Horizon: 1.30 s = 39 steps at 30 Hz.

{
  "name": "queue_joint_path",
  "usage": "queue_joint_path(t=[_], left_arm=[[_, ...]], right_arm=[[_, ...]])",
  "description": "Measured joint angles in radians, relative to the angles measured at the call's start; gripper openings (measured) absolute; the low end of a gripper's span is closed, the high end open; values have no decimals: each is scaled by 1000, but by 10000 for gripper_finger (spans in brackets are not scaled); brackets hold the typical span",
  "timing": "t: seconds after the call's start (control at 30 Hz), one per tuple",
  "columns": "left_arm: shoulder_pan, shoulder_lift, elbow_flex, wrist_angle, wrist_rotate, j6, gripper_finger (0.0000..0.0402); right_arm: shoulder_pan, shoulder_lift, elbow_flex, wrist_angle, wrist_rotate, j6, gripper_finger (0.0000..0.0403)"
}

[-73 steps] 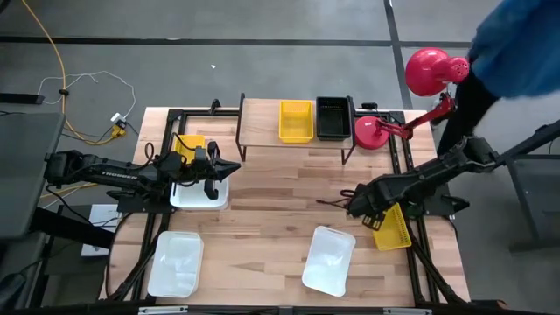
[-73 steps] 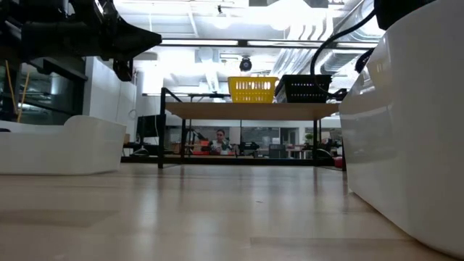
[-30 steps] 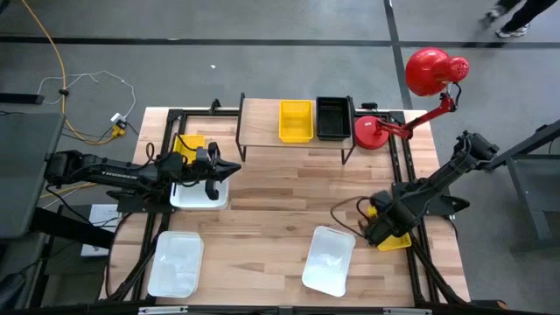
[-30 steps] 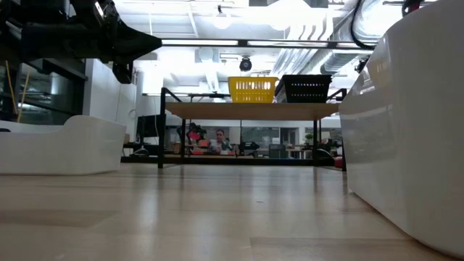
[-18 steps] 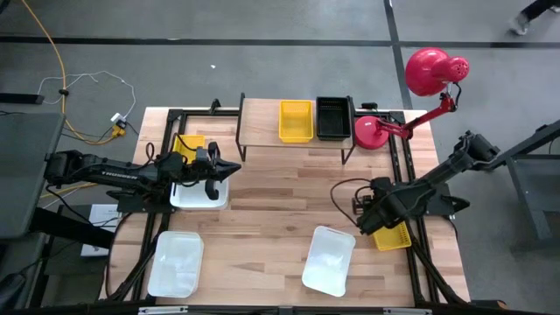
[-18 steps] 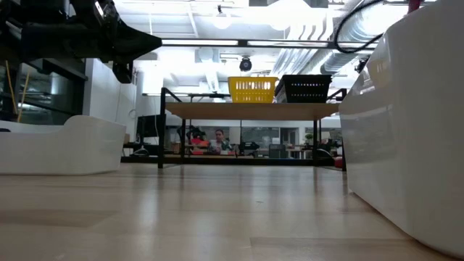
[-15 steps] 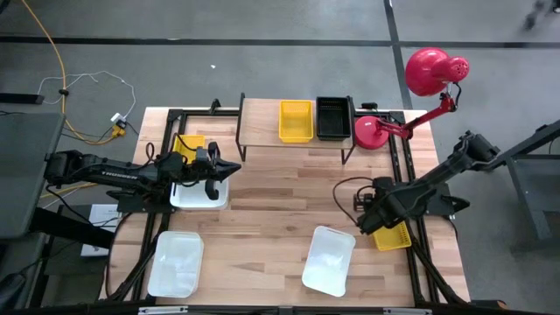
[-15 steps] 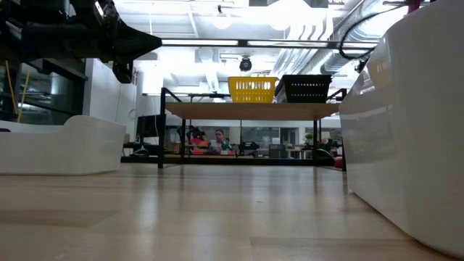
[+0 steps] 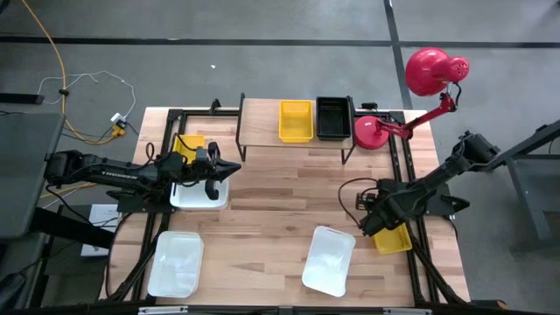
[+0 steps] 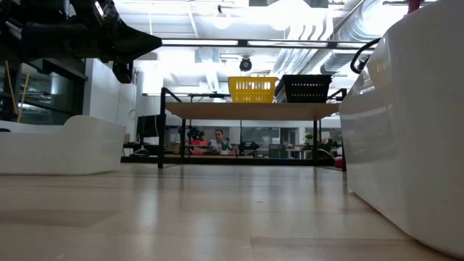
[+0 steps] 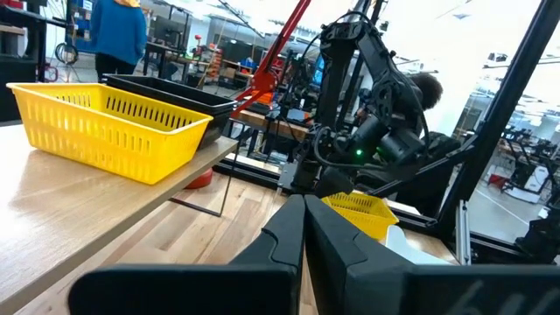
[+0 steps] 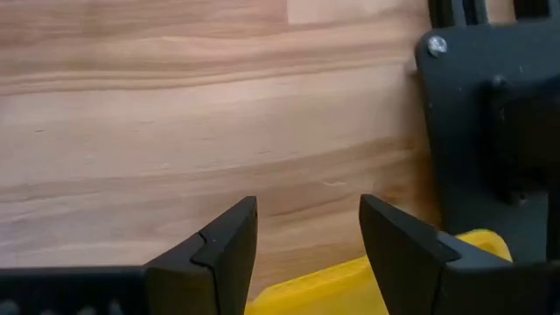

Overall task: Stack baskets on shelf by color
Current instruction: Stack the right yellow bin on the other yellow bin on the shelf

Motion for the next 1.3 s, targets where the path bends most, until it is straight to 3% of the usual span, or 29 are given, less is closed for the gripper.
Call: queue_joint_path(t=[0.23, 0.33, 0.5, 0.63, 0.73, 0.9, 1.3], left_arm=[[0, 0, 0, 0, -5, 0, 0], [0, 0, 0, 2, -20, 0, 0], [0, 0, 0, 2, -23, 0, 0], [0, 0, 0, 2, -23, 0, 0], [0, 0, 0, 2, -23, 2, 0], [0, 0, 0, 2, -23, 34, 0], [0, 0, 0, 2, -27, 27, 0]], right_arm=[[0, 0, 152, -107, 82, -225, 188], [-1, 0, 261, -187, 95, -402, 188], [-29, -1, 359, -192, -61, -957, 188], [-61, -1, 351, -165, -115, -1434, 188], [-101, -1, 309, -166, -163, -1640, 188], [-167, 0, 206, -165, -243, -1755, 188], [-223, 0, 23, 23, -317, -1810, 188]])
